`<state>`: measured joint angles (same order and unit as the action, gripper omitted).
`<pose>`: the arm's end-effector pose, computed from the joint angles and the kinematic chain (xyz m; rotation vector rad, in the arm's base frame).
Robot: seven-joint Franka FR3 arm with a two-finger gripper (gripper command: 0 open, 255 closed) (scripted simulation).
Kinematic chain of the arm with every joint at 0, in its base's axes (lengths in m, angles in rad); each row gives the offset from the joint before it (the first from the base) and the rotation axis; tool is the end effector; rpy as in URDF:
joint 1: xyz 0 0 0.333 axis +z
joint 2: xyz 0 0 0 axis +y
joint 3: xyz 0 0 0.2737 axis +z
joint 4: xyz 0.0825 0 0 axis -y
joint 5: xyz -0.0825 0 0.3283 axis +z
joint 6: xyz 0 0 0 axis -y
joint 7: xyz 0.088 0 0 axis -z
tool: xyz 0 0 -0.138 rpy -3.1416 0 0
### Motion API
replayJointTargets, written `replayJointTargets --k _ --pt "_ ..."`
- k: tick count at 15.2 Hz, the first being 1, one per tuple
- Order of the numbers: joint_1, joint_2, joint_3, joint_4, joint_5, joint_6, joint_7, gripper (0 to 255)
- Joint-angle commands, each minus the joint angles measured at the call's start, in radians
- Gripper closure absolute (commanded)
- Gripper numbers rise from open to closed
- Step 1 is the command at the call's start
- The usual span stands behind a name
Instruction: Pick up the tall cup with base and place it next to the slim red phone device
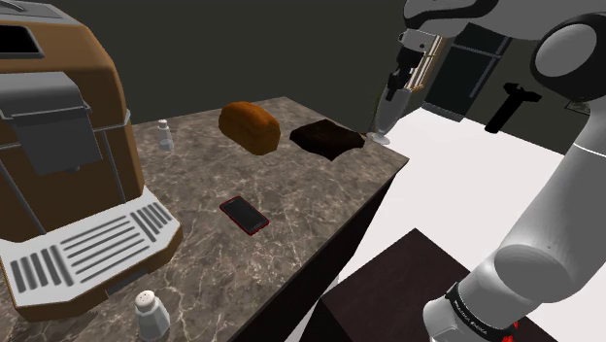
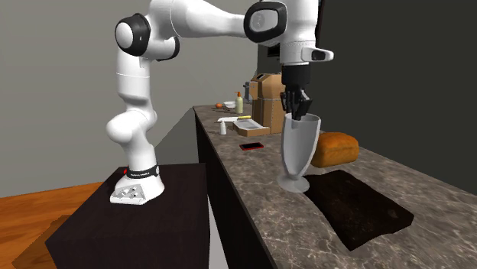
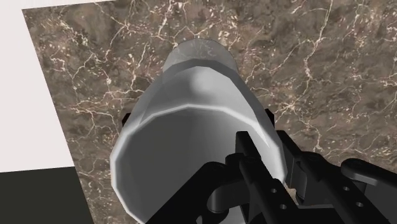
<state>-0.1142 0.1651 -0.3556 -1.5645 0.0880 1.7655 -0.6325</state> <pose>0.5047 -0.2317 0.4895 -3.1303 -0.2406 -0.0863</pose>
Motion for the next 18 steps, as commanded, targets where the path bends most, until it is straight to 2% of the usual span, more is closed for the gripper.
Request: replayJointTargets --k 1,10,18 --pt "-0.002 0.006 -0.001 0.036 0.002 -0.029 -0.001 255" --pt "-0.014 0.035 -0.004 0.195 0.012 -0.162 -0.001 255" --pt "-0.034 0.088 -0.008 0.379 0.033 -0.295 -0.006 255"
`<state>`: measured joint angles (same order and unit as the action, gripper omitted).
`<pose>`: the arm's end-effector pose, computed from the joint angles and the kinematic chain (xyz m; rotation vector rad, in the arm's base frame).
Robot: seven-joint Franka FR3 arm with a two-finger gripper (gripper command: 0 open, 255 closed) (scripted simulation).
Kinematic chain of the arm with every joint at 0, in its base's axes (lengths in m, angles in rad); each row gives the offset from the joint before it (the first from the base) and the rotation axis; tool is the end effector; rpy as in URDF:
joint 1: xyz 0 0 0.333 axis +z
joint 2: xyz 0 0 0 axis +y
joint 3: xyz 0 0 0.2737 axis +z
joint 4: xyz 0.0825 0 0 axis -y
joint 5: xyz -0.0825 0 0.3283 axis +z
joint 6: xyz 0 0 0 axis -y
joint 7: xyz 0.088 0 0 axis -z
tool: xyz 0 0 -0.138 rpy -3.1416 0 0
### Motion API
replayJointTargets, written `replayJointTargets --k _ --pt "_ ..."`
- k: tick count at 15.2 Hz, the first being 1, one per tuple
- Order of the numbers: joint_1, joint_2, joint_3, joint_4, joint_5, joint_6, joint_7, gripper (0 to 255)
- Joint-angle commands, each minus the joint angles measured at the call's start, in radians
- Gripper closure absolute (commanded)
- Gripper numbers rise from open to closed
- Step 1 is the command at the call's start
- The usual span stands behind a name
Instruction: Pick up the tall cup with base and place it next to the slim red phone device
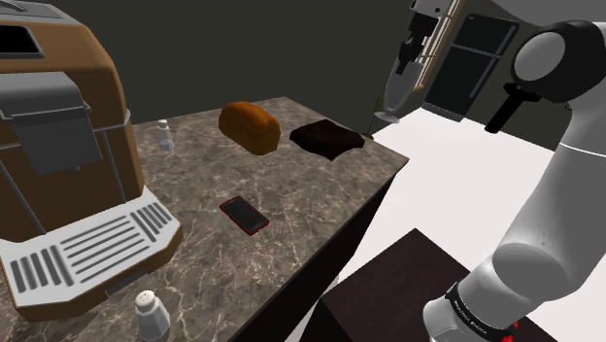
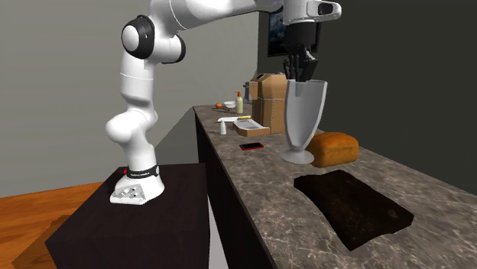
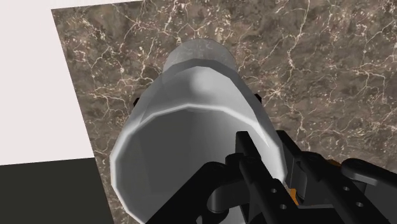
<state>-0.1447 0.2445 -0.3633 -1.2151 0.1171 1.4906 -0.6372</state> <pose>0.5027 -0.2309 0.5690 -3.1302 -0.2402 -0.0862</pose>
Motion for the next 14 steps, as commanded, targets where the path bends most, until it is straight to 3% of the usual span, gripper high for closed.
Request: replayJointTargets --k 1,8,14 --pt "-0.008 0.018 -0.001 0.057 0.007 -0.039 -0.002 255" --pt "-0.042 0.095 -0.004 0.257 0.039 -0.166 -0.006 255" --pt "0.105 -0.13 0.041 -0.048 -0.056 -0.068 0.136 255"
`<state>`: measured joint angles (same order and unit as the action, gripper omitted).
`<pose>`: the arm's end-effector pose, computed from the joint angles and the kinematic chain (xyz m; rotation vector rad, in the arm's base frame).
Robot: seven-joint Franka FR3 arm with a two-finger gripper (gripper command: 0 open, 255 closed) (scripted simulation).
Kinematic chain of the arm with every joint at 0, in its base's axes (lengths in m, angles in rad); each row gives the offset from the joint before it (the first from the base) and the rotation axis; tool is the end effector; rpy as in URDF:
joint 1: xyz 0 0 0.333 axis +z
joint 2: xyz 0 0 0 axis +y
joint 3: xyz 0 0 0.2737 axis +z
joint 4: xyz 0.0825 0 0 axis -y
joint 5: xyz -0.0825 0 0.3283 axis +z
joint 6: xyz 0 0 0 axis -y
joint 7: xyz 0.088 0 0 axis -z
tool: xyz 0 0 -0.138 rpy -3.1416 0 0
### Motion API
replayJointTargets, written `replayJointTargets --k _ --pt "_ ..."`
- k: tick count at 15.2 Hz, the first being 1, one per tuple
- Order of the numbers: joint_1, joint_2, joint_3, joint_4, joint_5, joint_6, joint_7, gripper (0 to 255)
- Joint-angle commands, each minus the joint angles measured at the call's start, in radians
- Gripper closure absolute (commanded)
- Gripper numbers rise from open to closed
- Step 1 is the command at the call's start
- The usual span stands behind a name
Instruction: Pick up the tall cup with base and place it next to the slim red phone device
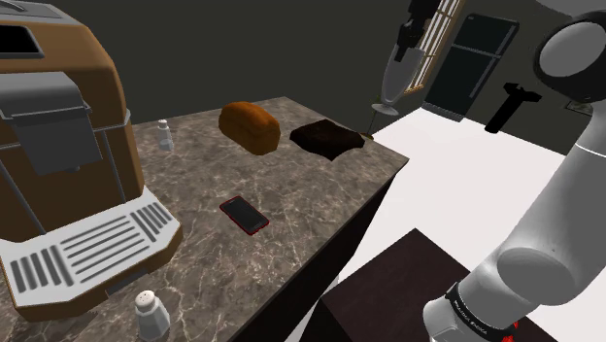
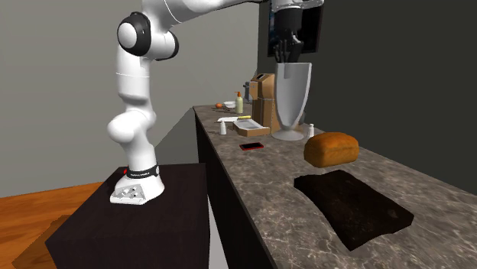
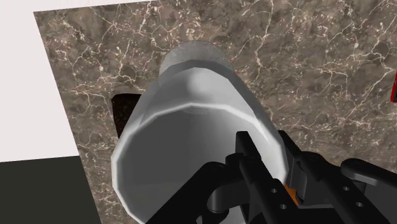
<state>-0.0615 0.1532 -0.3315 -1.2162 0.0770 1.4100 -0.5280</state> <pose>0.4903 -0.1740 0.6069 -3.1292 -0.2414 -0.0862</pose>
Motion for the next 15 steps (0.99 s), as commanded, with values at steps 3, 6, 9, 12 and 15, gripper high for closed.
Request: replayJointTargets --k 3,6,9,12,15 --pt "0.072 -0.119 0.045 -0.146 -0.047 0.037 0.103 255" --pt "0.113 -0.186 0.086 -0.225 -0.07 0.053 0.181 255" --pt "0.149 -0.241 0.128 -0.288 -0.083 0.063 0.258 255" --pt "0.182 -0.284 0.172 -0.336 -0.091 0.069 0.335 255" --pt "0.212 -0.316 0.218 -0.372 -0.093 0.072 0.411 255"
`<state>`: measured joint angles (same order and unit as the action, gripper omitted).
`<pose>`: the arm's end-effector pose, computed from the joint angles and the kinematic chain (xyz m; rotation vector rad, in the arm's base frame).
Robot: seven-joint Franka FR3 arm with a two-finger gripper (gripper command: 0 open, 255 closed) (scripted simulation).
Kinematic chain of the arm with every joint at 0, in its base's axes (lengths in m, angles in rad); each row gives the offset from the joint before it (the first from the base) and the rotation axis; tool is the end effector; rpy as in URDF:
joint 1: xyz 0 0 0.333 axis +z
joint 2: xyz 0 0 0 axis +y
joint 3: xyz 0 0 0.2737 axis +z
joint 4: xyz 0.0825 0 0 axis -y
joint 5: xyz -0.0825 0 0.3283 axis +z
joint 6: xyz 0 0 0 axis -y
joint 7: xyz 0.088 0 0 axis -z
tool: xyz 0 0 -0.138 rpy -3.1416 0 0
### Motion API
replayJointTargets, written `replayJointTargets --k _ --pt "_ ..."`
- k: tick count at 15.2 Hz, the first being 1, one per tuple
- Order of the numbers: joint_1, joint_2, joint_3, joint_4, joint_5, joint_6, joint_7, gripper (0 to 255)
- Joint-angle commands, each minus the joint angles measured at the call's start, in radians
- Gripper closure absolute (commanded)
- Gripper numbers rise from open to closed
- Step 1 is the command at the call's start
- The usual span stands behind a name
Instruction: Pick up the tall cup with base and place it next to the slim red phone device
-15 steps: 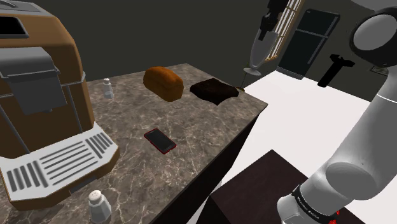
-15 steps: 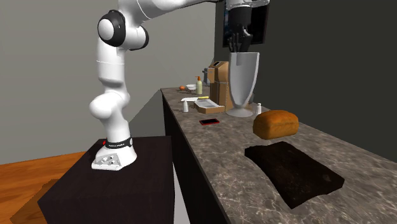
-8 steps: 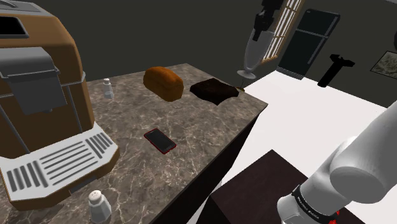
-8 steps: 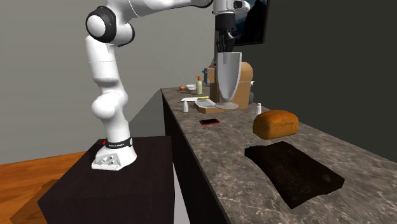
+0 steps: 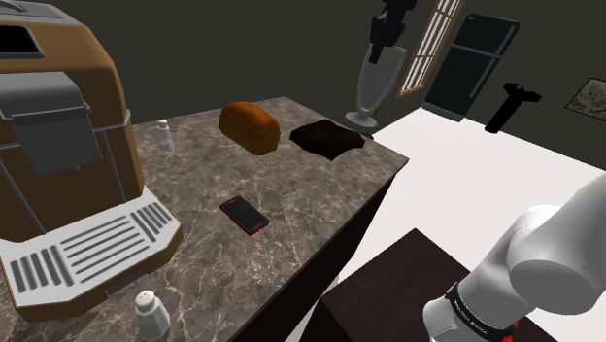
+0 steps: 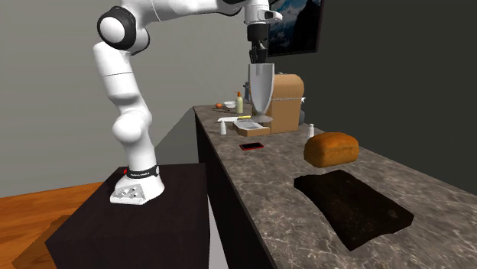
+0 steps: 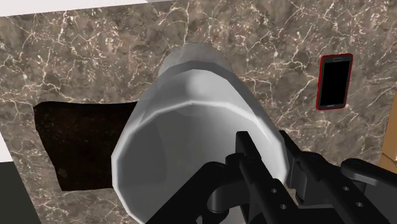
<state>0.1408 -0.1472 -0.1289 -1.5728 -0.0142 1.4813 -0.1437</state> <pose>0.4503 -0.0013 0.6115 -3.1298 -0.2428 -0.0858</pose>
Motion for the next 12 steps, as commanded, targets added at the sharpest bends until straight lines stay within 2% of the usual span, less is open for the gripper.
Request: replayJointTargets --k 1,12 --pt "0.02 -0.024 0.03 -0.025 -0.001 0.001 0.052 255" --pt "0.118 -0.055 0.183 -0.07 0.013 0.014 0.302 255"
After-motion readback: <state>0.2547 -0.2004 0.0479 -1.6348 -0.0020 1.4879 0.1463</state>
